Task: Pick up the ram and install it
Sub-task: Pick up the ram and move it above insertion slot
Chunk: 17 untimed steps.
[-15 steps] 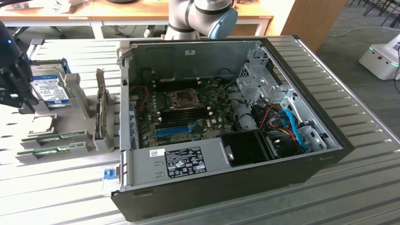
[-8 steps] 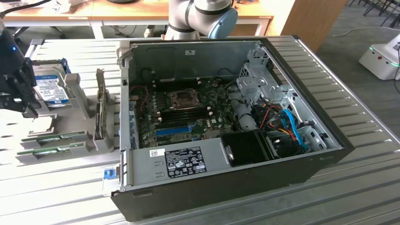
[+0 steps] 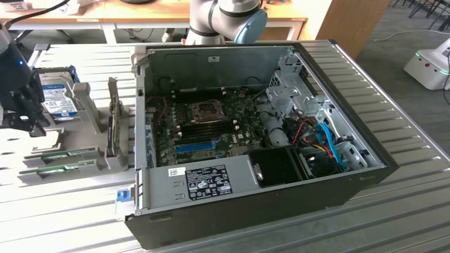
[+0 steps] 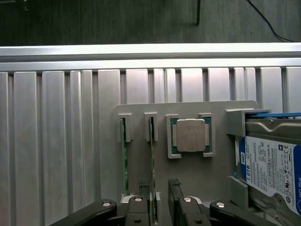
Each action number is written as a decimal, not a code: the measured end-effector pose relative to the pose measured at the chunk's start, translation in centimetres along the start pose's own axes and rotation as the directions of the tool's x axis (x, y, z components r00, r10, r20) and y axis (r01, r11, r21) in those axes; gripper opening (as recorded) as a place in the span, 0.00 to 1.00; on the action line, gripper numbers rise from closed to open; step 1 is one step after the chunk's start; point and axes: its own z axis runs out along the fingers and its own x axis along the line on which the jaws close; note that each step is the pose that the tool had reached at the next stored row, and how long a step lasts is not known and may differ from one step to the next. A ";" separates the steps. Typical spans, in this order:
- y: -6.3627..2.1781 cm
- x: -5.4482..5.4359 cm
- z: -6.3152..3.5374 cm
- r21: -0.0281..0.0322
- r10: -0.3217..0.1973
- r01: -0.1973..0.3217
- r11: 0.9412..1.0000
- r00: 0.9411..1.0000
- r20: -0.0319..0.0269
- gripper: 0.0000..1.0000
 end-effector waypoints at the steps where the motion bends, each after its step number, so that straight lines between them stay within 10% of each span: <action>1: -0.01 0.0 0.16 0.000 0.000 0.000 1.000 1.000 0.000 0.30; 17: -0.08 0.1 2.58 0.001 0.008 -0.008 1.000 1.000 0.000 0.30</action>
